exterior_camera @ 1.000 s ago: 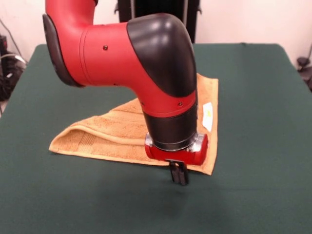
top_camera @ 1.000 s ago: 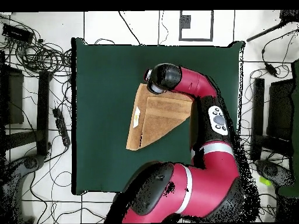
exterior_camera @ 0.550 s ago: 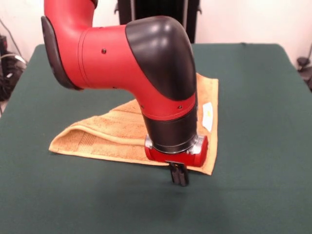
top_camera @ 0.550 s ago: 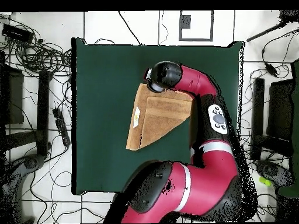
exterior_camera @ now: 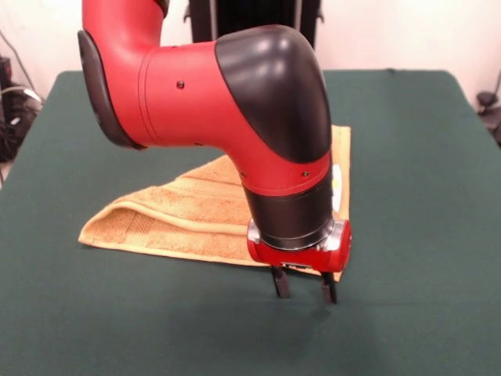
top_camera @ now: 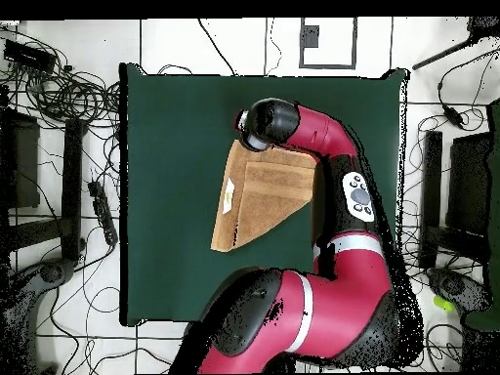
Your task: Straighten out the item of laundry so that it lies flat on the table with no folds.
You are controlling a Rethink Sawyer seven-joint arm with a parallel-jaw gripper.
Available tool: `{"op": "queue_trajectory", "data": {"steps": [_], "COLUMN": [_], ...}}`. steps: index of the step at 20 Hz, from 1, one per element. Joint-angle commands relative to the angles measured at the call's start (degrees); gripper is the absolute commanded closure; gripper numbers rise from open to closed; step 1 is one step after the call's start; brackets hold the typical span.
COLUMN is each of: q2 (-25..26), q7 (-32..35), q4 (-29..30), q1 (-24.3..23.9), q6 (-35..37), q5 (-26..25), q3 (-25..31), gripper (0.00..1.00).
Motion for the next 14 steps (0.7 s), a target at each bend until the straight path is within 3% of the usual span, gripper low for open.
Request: {"op": "queue_trajectory", "data": {"steps": [1, 5, 14], "q2": [2.2, 2.4, -4.8], "q7": [2.4, 5.6, 9.5], "q4": [0.1, -1.7, 5.0], "q1": [2.2, 3.4, 3.6], "q6": [1.7, 2.8, 6.6], "q5": [0.6, 1.8, 5.2], "q3": [3.4, 2.9, 3.0], "gripper": [0.0, 0.0, 0.0]}}
